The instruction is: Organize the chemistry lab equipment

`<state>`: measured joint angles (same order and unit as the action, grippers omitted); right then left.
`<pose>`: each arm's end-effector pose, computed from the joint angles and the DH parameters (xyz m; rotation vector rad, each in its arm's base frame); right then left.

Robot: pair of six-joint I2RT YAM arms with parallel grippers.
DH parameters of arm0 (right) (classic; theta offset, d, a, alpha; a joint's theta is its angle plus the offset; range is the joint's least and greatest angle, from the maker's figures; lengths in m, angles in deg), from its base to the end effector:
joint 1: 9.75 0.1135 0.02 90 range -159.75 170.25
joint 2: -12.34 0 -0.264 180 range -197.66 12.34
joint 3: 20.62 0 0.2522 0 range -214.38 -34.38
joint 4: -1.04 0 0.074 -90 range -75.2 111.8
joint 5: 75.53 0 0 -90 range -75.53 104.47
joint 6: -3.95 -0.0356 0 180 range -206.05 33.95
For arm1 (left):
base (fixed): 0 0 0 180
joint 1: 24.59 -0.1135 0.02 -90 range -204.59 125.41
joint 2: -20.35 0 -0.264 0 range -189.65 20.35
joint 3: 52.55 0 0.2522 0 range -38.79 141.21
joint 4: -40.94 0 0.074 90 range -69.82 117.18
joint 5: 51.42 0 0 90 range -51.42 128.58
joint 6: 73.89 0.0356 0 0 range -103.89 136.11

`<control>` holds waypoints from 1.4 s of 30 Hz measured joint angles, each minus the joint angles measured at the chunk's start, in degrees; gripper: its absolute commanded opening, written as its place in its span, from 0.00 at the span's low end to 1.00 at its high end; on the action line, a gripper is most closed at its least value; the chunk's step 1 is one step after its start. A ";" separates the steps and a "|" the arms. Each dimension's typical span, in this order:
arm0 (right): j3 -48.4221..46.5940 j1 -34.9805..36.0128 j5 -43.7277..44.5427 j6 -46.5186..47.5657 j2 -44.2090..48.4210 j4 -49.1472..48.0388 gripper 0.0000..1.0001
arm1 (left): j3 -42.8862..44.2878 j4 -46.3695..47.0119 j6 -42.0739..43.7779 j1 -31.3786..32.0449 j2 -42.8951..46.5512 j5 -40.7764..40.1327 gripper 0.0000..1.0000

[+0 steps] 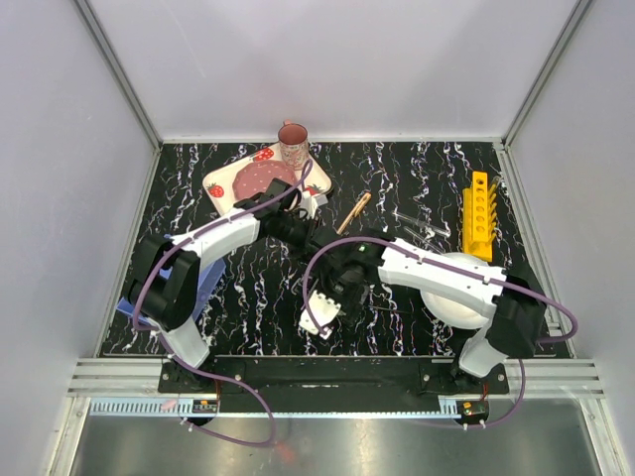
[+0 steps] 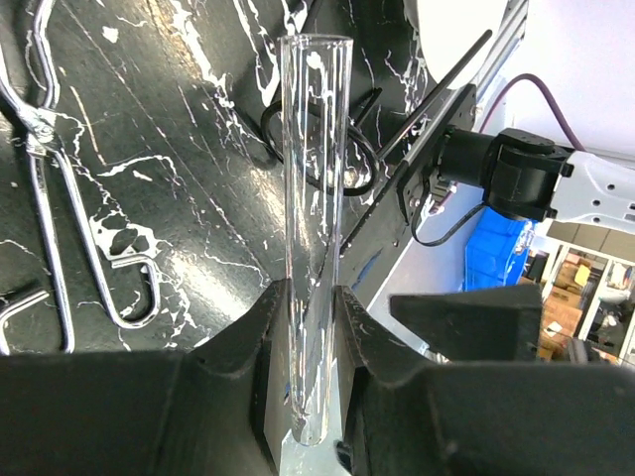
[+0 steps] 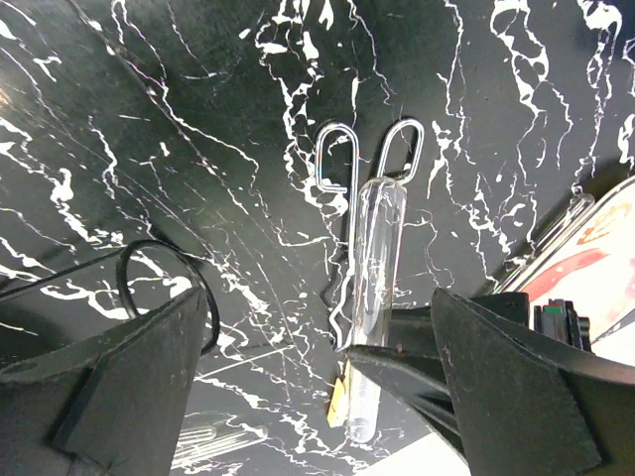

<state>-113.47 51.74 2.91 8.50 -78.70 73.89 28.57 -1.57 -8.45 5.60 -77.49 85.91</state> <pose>0.1428 0.2778 0.2825 -2.7144 0.5282 0.1369 0.2874 -0.1975 0.2182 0.4594 2.6901 -1.3972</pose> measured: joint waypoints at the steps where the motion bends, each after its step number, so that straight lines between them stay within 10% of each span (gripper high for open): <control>1: 0.63 0.00 1.03 0.44 -0.46 -1.11 0.99 | -0.17 0.37 -0.42 0.13 0.00 0.35 0.15; 9: 4.52 0.09 5.75 3.30 -1.22 -8.52 0.88 | -1.66 4.17 -2.84 0.87 0.37 2.60 0.15; 21: 8.55 1.03 10.25 5.29 -4.85 -15.72 0.39 | -4.96 9.38 -5.88 0.98 1.03 3.39 0.15; 30: 11.06 1.01 12.02 6.12 -4.59 -19.85 0.20 | -6.54 12.37 -8.33 1.01 1.84 3.82 0.20; 42: 10.43 1.01 9.94 3.54 -1.20 -21.81 0.13 | -7.45 13.75 -11.34 -0.39 7.04 3.58 0.72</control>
<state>-103.05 52.75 12.86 12.04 -79.90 52.08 21.11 12.18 -19.79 5.21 -70.45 89.50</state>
